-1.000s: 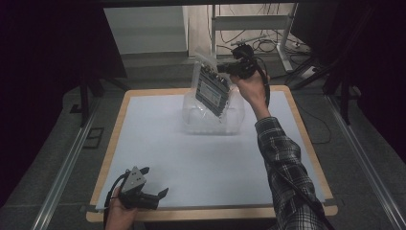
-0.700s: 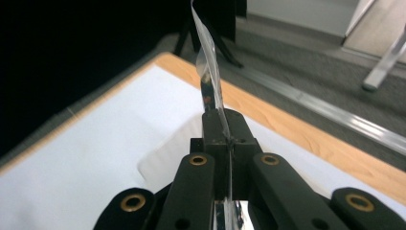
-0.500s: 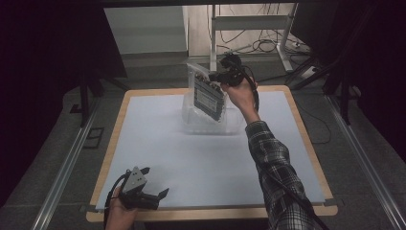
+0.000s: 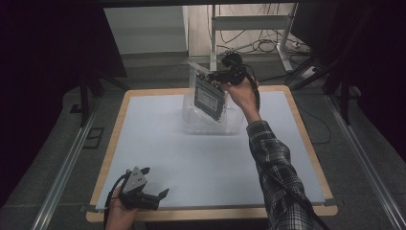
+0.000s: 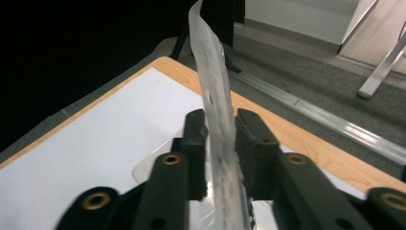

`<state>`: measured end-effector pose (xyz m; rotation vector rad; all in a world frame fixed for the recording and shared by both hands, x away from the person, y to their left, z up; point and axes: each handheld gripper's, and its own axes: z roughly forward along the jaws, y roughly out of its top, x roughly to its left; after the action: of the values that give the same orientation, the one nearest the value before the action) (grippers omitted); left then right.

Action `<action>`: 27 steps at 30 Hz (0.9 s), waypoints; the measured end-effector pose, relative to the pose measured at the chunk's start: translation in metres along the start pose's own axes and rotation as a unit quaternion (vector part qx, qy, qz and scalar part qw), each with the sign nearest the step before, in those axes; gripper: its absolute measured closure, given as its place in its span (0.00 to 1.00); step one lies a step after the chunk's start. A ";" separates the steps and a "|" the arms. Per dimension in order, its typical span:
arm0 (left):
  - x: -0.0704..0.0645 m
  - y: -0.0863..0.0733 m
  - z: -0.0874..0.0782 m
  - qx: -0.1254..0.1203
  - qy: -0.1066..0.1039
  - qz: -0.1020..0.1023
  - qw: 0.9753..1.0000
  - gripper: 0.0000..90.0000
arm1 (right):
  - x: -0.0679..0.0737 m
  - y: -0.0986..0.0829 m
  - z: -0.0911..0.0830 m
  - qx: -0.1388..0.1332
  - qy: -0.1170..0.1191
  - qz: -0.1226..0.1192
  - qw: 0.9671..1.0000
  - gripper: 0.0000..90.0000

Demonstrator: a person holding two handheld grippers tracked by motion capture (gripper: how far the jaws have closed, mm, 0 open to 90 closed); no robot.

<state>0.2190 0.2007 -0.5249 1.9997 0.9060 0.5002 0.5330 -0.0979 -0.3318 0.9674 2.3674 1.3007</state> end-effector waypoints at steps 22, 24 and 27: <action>-0.001 0.000 0.000 0.001 -0.001 -0.002 1.000 0.00 | -0.006 -0.004 -0.025 -0.028 -0.028 -0.043 0.998 0.17; -0.001 0.001 0.000 0.001 -0.001 -0.004 1.000 0.00 | -0.005 -0.005 -0.027 -0.029 -0.025 -0.043 0.998 0.16; -0.001 0.001 0.000 0.001 -0.002 -0.005 1.000 0.00 | -0.002 -0.007 -0.031 -0.029 -0.022 -0.049 0.998 0.15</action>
<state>0.2188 0.2001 -0.5243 1.9968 0.9150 0.4897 0.5152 -0.1223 -0.3205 0.8445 2.2996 1.2908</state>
